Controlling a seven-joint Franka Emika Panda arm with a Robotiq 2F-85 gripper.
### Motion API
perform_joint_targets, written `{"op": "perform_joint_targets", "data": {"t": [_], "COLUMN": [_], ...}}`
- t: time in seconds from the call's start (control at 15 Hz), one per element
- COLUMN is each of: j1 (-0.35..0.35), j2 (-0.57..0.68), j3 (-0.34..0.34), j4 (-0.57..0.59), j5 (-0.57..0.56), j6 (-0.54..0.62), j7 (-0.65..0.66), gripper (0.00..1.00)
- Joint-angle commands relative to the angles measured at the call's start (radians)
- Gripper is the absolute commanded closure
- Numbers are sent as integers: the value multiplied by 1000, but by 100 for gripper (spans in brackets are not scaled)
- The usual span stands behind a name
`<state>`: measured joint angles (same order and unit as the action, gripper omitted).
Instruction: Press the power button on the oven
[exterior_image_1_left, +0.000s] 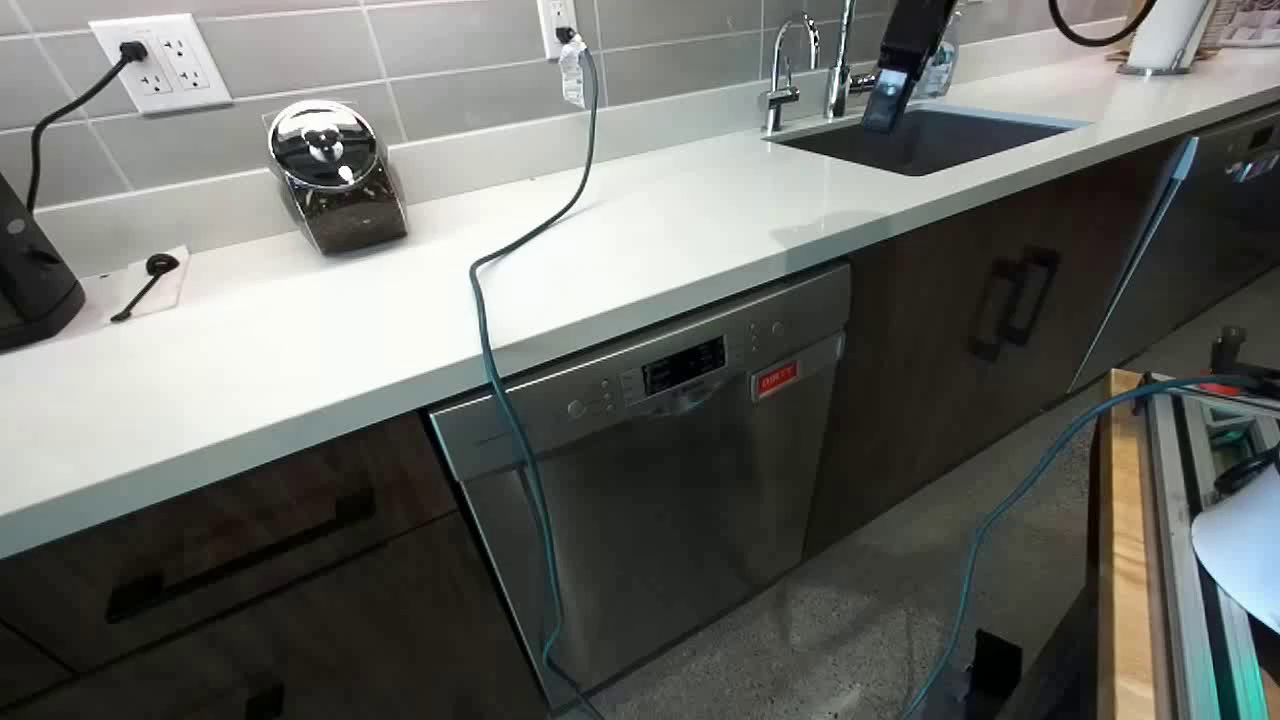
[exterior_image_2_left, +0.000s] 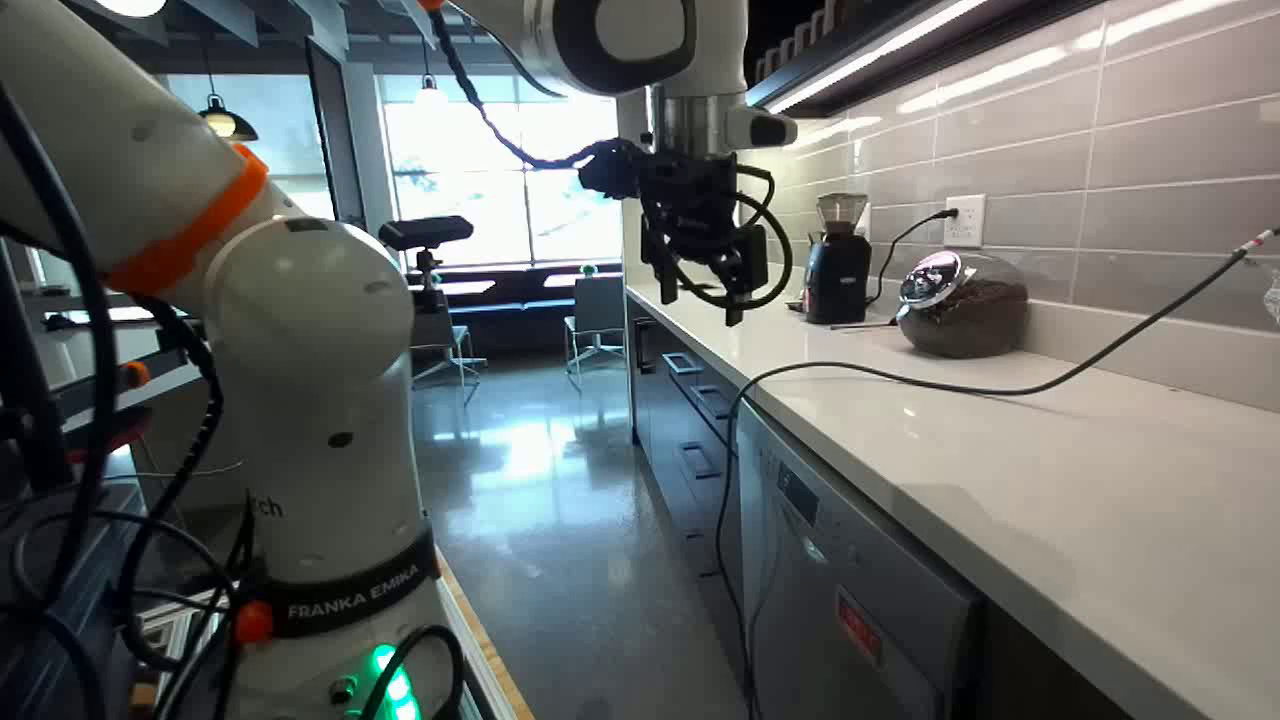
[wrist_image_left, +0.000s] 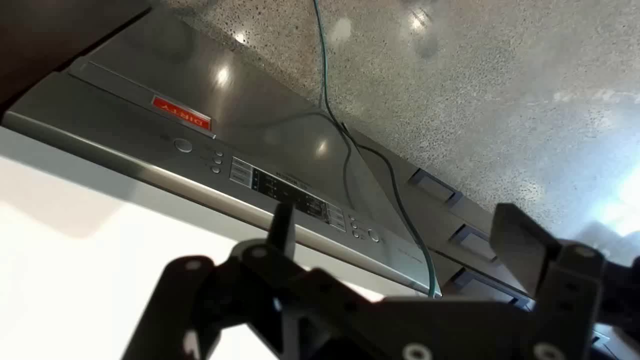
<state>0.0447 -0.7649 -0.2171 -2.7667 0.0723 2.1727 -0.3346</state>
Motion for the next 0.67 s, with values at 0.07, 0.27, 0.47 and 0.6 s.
{"op": "perform_joint_targets", "data": {"t": [0.07,0.27,0.47,0.6], "j1": [-9,-9,-9,-9], "j2": [5,12,12,12], "j3": [9,10,10,10], "j4": [-24,-32,-32,-32], "j5": [8,8,8,8], "j6": [-5,-5,-5,-5], "j7": [-5,-6,-6,-6], "gripper": [0,0,0,0]}}
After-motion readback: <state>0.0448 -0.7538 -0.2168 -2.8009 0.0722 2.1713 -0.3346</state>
